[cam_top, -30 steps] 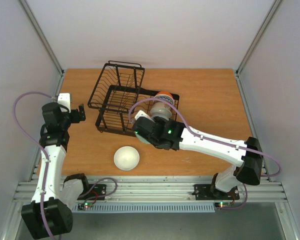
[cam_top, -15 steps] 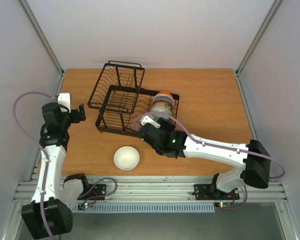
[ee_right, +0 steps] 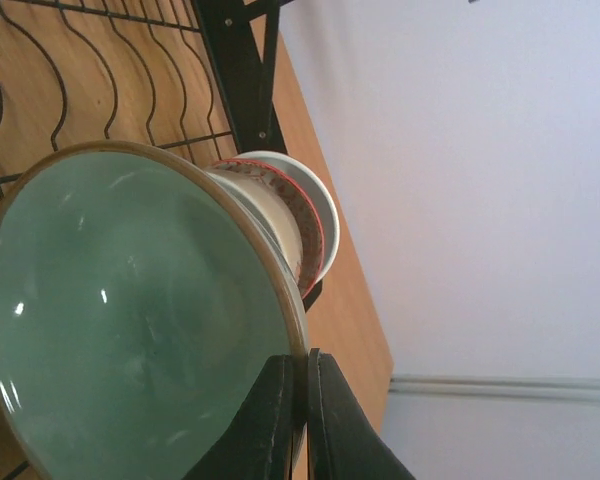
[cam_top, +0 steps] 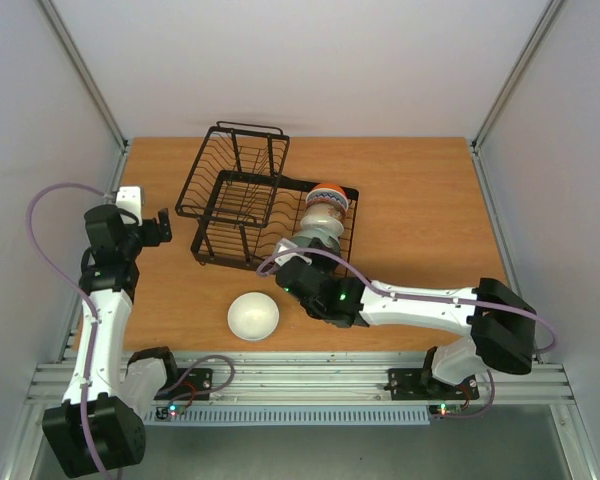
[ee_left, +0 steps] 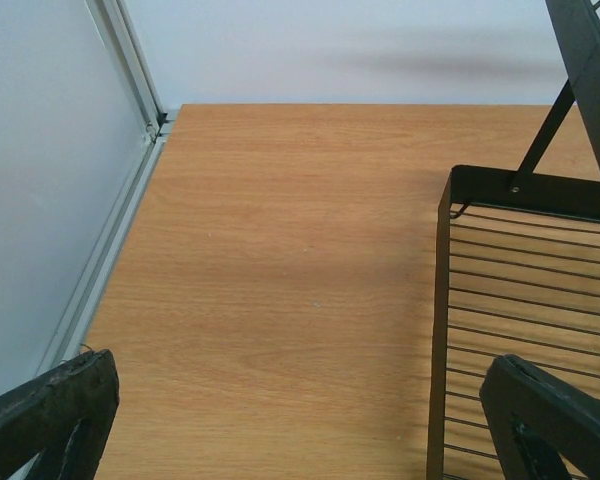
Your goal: Load the bowls into the dish rack
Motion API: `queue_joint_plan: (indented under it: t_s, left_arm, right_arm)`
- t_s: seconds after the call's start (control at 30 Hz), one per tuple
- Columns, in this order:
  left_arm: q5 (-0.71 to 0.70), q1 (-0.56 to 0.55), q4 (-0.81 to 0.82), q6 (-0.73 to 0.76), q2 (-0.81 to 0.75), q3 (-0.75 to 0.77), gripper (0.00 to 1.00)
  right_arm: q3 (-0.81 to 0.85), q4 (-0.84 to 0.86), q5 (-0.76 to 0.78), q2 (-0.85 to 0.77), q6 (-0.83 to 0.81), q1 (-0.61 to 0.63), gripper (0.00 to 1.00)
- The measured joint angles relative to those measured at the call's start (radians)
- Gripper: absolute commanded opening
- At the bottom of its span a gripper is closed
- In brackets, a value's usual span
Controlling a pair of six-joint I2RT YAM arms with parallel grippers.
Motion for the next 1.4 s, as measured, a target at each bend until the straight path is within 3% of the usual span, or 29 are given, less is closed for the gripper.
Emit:
queue_joint_plan:
  t_s: [0.63,1.0,1.27,1.4]
  left_arm:
    - [0.003,0.0,0.0,0.0,0.003,-0.003,0.99]
    - [0.003,0.0,0.0,0.0,0.003,-0.003,0.99]
    - [0.003,0.0,0.0,0.0,0.003,-0.003,0.99]
    - [0.003,0.0,0.0,0.0,0.003,-0.003,0.99]
  right_arm:
    - [-0.184,0.463,0.089,0.146,-0.417,0.033,0.01]
    - [-0.239,0.61,0.117,0.15,-0.531,0.038,0.01]
    - [-0.248,0.601,0.126,0.15,-0.538,0.038,0.02]
    - [-0.208,0.436,0.112,0.145,-0.422,0.039,0.02]
